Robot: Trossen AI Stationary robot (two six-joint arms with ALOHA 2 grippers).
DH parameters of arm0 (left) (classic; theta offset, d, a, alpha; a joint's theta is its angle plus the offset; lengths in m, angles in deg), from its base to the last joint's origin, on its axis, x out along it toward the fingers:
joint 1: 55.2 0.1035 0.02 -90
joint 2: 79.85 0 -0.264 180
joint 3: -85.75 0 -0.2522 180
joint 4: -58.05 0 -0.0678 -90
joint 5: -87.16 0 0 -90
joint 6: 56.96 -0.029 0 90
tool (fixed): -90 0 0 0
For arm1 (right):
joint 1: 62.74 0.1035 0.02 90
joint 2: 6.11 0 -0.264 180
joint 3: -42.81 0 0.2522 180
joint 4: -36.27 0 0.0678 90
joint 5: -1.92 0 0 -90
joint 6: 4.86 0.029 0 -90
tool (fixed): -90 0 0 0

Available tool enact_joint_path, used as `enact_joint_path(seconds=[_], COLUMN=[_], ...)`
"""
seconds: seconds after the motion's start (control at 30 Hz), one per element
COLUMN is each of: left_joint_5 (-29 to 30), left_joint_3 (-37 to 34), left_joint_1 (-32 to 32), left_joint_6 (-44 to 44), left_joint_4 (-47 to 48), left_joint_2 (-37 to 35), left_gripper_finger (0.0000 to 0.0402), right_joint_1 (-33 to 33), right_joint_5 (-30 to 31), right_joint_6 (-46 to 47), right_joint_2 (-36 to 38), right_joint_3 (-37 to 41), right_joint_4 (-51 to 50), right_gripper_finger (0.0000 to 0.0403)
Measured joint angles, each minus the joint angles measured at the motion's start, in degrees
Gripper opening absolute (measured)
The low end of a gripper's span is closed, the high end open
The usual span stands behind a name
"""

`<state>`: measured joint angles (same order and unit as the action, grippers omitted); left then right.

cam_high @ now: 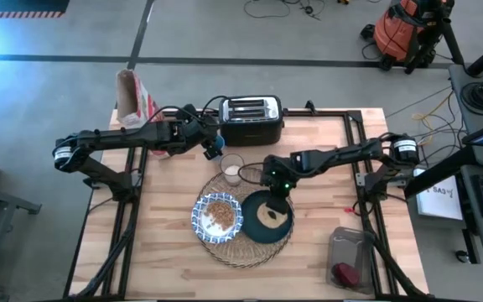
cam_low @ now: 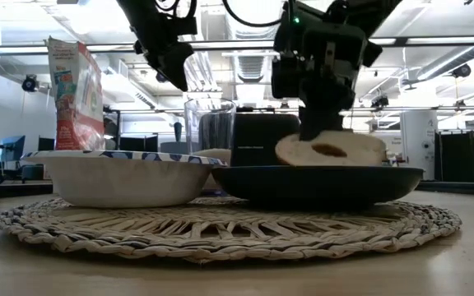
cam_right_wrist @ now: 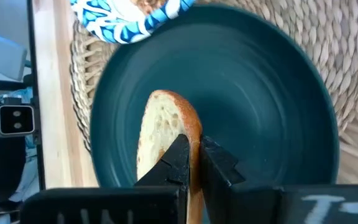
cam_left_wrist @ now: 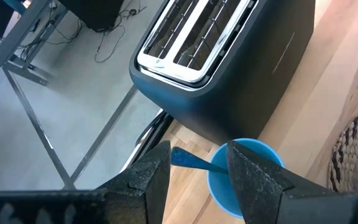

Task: Arrange a breakfast setting
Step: Put the brown toasted bread on the black plate, then put the red apple on the brown mat

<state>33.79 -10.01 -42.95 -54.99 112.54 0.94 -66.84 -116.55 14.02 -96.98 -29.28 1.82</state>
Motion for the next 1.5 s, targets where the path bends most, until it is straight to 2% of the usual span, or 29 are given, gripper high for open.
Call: enact_joint_path(seconds=[0.33, 0.6, 0.67, 0.8, 0.93, 1.13, 1.3, 1.5], left_joint_5=[-0.01, -0.01, -0.01, -0.03, -0.04, -0.07, -0.1, -0.1], left_joint_3=[0.0, 0.04, 0.26, 1.17, 2.12, 2.8, 2.8, 2.8], left_joint_1=[0.0, 0.0, 0.0, 0.0, 0.0, 0.0, 0.0, 0.0], left_joint_6=[0.02, 0.02, 0.0, 0.02, 0.0, -0.73, -1.9, -1.51], left_joint_4=[-0.02, 0.02, 0.07, 0.44, 0.56, 0.6, 0.59, 0.31], left_joint_2=[0.0, 0.0, 0.0, 0.0, 0.0, 0.0, 0.0, 0.0], left_gripper_finger=[0.0141, 0.0141, 0.0141, 0.0141, 0.0141, 0.0141, 0.0141, 0.0141], right_joint_1=[-0.02, 0.09, 0.06, -0.34, 0.95, 6.48, 13.11, 21.71], right_joint_5=[0.01, -0.03, -0.03, -0.01, -0.01, 0.32, 6.5, 18.42], right_joint_6=[0.71, 0.21, 0.77, 0.24, 0.2, 6.72, 16.55, 32.69], right_joint_2=[-0.11, -0.11, -0.11, 0.06, 1.5, 4.92, 9.04, 13.22], right_joint_3=[-0.43, -3.47, -4.8, -10.27, -14.59, -16.0, -15.54, -15.46], right_joint_4=[1.03, -1.29, -5.02, -18.75, -27.62, -33.87, -38.86, -41.94], right_gripper_finger=[0.0019, 0.0097, 0.0115, 0.0133, 0.0135, 0.0123, 0.0117, 0.0123])
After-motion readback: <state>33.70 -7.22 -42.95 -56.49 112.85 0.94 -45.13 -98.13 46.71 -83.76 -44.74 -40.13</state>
